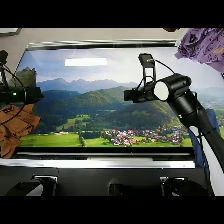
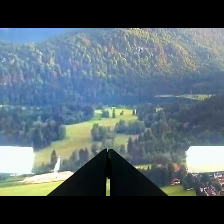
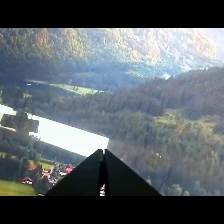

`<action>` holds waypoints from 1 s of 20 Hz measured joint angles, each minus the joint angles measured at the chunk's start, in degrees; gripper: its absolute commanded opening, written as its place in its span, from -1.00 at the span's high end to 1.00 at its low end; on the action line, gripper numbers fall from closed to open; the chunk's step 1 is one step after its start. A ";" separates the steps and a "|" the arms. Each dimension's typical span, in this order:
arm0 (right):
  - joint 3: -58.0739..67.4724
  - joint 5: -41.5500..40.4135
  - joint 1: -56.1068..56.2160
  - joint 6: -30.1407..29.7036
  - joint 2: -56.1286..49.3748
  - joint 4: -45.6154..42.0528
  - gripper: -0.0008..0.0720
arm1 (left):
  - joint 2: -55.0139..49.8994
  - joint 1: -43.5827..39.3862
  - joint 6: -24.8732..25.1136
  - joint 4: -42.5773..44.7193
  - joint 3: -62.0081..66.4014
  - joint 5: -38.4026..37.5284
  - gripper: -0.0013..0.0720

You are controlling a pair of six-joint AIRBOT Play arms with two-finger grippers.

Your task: Fold the clothes and pants, and hang the long-sleeved shirts on hangers.

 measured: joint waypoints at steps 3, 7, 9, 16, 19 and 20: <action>0.00 0.00 0.00 0.02 0.00 0.00 0.89 | 0.00 0.02 -0.02 0.00 0.00 0.00 0.90; 0.00 0.00 0.00 0.02 0.00 0.00 0.89 | 0.00 0.02 -0.13 0.28 0.00 0.02 -1.00; 0.00 -0.17 0.00 0.02 0.00 0.00 0.89 | 0.00 0.46 -1.51 3.61 -0.02 -1.07 -1.00; 0.00 -1.18 0.00 0.02 0.00 0.17 0.89 | -0.85 20.11 -10.27 18.56 -9.88 1.70 -1.00; 0.00 -1.22 0.00 0.02 0.00 0.17 0.89 | -2.89 29.94 -12.83 18.97 -16.11 9.94 -1.00; 0.00 -1.22 0.00 0.02 0.00 0.17 0.89 | -3.91 32.28 -13.90 19.02 -17.64 13.05 -1.00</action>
